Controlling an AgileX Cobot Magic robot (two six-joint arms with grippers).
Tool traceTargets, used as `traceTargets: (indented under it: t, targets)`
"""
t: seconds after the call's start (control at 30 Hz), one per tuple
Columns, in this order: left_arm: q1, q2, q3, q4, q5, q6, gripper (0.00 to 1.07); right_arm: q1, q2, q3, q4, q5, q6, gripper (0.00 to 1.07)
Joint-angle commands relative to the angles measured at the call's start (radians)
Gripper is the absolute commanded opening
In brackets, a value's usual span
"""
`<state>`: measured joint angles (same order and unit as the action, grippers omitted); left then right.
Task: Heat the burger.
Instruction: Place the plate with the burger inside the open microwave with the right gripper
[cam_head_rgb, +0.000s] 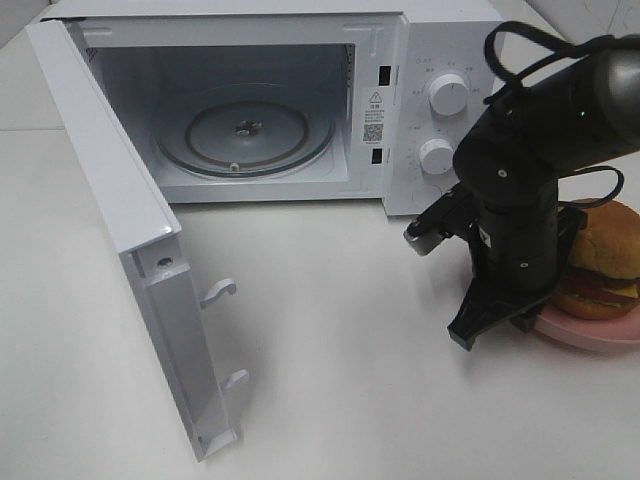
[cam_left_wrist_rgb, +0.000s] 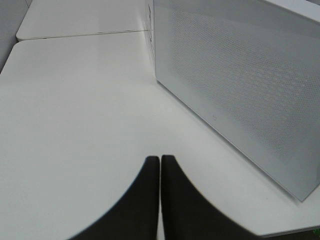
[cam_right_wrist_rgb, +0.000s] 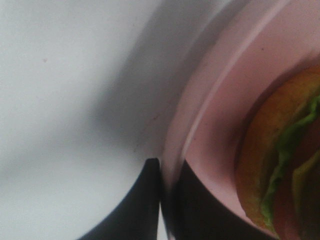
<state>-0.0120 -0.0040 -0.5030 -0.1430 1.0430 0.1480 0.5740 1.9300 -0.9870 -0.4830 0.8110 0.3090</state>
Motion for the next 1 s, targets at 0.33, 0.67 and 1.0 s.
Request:
traceTargets:
  t: [0.33, 0.67, 1.0]
  targets:
    - [0.000, -0.018, 0.002, 0.003, -0.008, -0.004, 0.00, 0.077, -0.035, 0.074, -0.115, 0.007, 0.118, 0.00]
    - [0.000, -0.018, 0.002, 0.003, -0.008, -0.004, 0.00, 0.077, -0.182, 0.117, -0.122, -0.025, 0.101, 0.00]
    - [0.000, -0.018, 0.002, 0.002, -0.008, -0.004, 0.00, 0.107, -0.252, 0.212, -0.179, -0.052, 0.102, 0.00]
